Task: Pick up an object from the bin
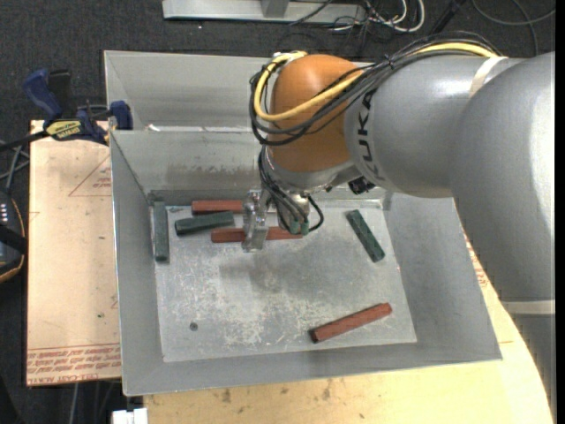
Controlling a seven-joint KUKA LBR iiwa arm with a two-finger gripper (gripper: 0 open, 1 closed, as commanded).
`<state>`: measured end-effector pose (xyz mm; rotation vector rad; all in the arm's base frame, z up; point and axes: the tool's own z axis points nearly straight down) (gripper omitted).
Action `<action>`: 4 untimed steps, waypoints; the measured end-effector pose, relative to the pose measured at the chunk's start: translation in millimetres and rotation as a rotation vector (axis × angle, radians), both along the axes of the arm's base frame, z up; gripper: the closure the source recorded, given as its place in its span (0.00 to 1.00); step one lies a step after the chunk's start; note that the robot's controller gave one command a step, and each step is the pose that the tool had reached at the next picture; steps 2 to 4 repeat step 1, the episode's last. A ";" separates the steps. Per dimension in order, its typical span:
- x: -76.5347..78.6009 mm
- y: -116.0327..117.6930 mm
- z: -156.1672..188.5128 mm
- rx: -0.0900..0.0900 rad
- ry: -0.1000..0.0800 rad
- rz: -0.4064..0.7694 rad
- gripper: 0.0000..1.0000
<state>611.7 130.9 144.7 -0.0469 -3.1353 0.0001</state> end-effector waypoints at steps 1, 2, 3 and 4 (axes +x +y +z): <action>1.6 0.3 28.9 0.001 -0.007 0.000 1.00; 1.6 0.3 28.9 0.001 -0.007 0.000 1.00; 1.6 0.3 28.9 0.001 -0.007 0.000 1.00; 1.6 0.3 28.9 0.001 -0.007 0.000 1.00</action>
Offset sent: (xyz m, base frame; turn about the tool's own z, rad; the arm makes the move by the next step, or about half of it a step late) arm 0.0000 -0.0002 0.0087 0.0000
